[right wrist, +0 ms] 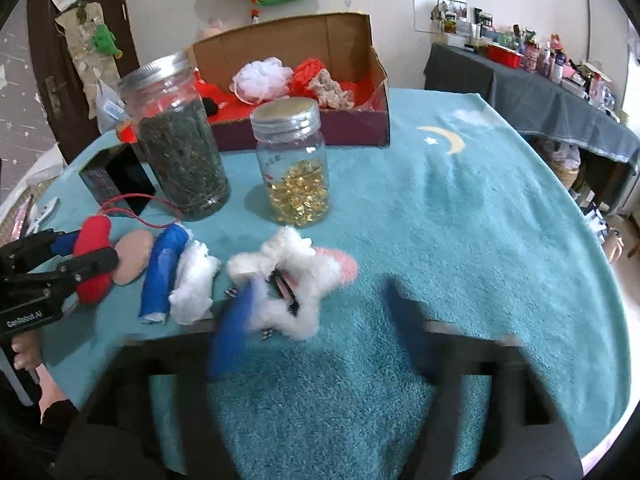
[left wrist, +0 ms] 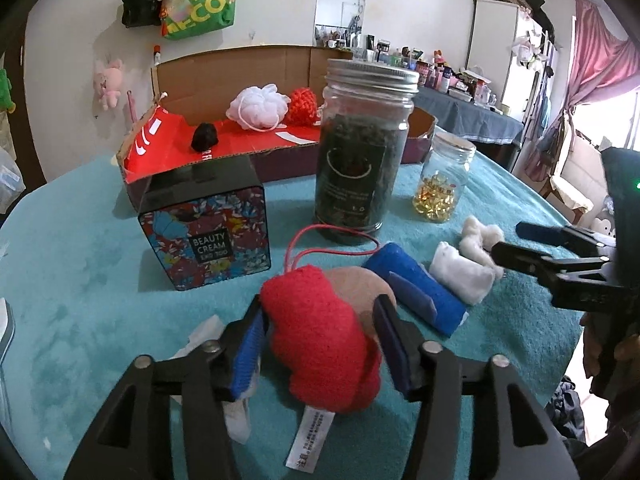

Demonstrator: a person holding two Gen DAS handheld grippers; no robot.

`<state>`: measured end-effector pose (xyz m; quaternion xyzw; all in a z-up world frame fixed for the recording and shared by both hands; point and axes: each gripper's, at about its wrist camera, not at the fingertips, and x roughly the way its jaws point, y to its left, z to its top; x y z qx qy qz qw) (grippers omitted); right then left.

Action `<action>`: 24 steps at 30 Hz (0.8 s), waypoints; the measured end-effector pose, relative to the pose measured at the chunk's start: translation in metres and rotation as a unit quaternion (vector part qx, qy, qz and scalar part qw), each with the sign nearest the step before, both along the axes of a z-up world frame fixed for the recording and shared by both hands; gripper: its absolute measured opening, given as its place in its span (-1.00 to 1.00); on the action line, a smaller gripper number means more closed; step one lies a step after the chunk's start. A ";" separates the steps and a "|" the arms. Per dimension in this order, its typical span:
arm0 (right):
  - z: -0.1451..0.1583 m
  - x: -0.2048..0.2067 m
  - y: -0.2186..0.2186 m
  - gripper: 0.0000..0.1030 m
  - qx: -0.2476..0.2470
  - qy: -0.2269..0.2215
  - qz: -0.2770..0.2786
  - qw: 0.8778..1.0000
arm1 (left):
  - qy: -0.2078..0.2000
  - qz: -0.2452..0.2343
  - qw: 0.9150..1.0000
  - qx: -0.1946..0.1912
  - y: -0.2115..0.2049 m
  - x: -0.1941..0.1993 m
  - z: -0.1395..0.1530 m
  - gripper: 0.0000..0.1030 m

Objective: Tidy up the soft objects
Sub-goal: 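Lift the red heart with left tool while right tool lifts the white star, then carry the red heart over the box with left tool while right tool carries the star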

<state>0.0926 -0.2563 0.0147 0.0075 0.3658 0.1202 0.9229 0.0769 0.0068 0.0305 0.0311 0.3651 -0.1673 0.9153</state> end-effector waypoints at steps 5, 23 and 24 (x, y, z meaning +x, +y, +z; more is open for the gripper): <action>0.005 -0.002 0.006 0.59 -0.009 -0.015 0.010 1.000 | -0.005 0.002 1.000 0.003 -0.001 -0.005 0.002 0.16; -0.010 0.007 0.026 -0.07 -0.040 0.001 0.025 0.999 | -0.009 0.006 1.000 0.020 -0.006 -0.007 0.000 -0.04; -0.008 0.007 0.024 -0.08 -0.027 0.002 0.027 0.999 | -0.013 0.004 1.000 0.018 -0.006 -0.007 0.003 -0.04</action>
